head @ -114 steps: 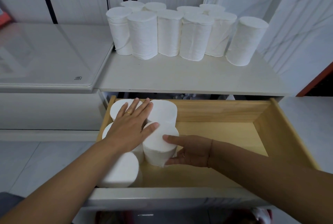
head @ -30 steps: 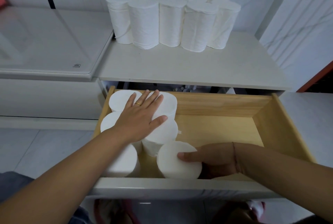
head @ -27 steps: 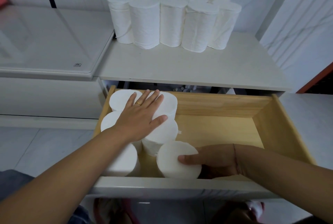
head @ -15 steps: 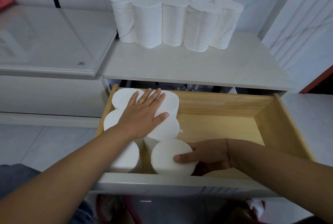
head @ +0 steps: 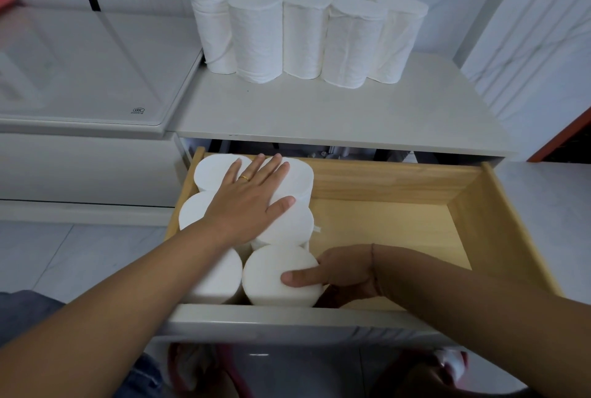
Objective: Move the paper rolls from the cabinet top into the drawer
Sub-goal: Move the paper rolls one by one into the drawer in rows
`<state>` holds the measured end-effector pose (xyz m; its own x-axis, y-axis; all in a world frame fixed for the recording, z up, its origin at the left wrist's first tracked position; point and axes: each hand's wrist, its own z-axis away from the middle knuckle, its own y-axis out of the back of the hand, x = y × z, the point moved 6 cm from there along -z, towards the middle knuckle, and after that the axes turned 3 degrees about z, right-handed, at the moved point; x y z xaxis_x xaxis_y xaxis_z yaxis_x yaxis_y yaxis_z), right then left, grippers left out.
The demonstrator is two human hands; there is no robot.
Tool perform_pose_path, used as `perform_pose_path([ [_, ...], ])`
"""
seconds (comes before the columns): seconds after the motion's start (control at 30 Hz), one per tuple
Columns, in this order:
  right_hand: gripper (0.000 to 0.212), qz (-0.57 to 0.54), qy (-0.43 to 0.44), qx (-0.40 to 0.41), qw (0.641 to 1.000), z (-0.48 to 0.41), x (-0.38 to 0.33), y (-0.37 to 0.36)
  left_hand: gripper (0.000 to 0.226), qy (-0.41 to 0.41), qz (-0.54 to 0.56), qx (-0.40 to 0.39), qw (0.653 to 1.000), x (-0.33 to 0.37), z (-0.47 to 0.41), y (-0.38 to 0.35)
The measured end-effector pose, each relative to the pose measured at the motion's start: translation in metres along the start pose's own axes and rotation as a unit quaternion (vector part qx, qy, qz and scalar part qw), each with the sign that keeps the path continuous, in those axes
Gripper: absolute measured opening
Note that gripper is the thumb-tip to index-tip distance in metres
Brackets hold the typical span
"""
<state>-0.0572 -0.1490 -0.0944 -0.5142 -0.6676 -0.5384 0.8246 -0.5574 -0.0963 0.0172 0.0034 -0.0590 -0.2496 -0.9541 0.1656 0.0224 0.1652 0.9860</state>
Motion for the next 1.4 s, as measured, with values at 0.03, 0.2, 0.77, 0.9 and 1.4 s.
perform_pose_path([
  [0.03, 0.035, 0.004, 0.003, 0.0, 1.0, -0.002, -0.002, -0.003, 0.072, 0.001, -0.001, 0.0, 1.0, 0.0, 0.0, 0.0],
  [0.2, 0.033, 0.004, 0.005, -0.014, 1.0, -0.002, -0.007, -0.006, 0.072, -0.001, 0.005, -0.002, 1.0, 0.002, 0.001, 0.001],
  [0.77, 0.072, 0.033, 0.367, 0.586, 0.722, 0.105, -0.161, 0.227, 0.08, -0.031, 0.006, -0.002, 0.999, 0.007, 0.002, 0.004],
  [0.9, 0.08, -0.007, 0.372, 0.578, 0.726, 0.077, -0.188, 0.257, 0.076, -0.03, 0.015, 0.001, 0.999, 0.006, 0.003, 0.004],
  [1.4, 0.096, -0.037, 0.395, 0.587, 0.706, 0.059, -0.215, 0.278, 0.074, -0.035, 0.021, 0.0, 0.999, 0.006, 0.004, 0.004],
])
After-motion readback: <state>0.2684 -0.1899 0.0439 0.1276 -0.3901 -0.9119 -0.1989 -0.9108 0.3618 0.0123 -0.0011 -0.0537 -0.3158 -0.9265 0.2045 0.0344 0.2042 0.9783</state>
